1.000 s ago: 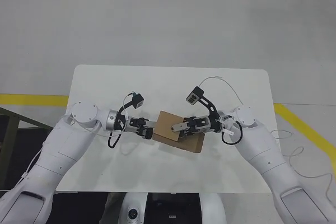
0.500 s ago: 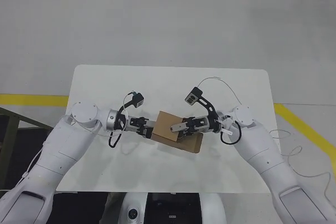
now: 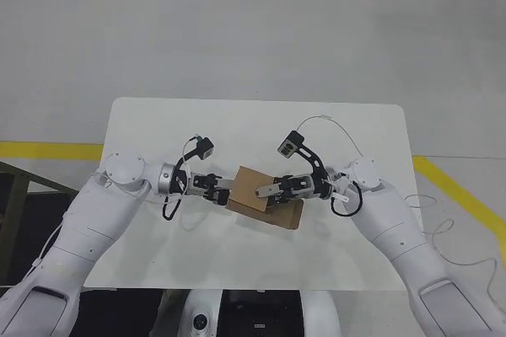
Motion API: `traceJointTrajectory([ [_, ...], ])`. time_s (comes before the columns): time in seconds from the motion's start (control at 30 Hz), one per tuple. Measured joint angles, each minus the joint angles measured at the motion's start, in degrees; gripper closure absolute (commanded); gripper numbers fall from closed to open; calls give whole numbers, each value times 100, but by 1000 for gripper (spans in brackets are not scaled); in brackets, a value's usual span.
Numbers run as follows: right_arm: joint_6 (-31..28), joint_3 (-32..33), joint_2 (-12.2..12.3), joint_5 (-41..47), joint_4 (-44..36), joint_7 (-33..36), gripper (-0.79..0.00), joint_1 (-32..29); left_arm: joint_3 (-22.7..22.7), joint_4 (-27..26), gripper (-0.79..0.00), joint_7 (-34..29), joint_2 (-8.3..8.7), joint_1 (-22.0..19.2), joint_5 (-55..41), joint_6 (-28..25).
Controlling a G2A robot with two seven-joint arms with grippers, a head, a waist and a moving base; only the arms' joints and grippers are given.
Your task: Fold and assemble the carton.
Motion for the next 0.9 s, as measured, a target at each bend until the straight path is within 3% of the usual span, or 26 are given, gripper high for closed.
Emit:
traceJointTrajectory([
  [0.23, 126, 23, 25, -247, 312, 126, 0, 109, -462, 151, -785, 288, 112, 173, 168, -139],
  [0.33, 167, -39, 22, -468, 532, 167, 0, 225, -612, 111, -785, 521, 145, 253, 383, -450],
  [0.57, 54, -394, -63, -1170, 1054, 53, 0, 551, -789, 23, -785, 1220, 162, 415, 982, -1831],
  [0.7, -56, -743, -202, -1431, 1405, -56, 0, 733, -915, 130, -785, 1713, 157, 485, 1267, -2899],
  [0.9, -211, -1209, -448, -1507, 1865, -211, 0, 1016, -967, 242, -785, 2172, 146, 551, 1620, -3954],
])
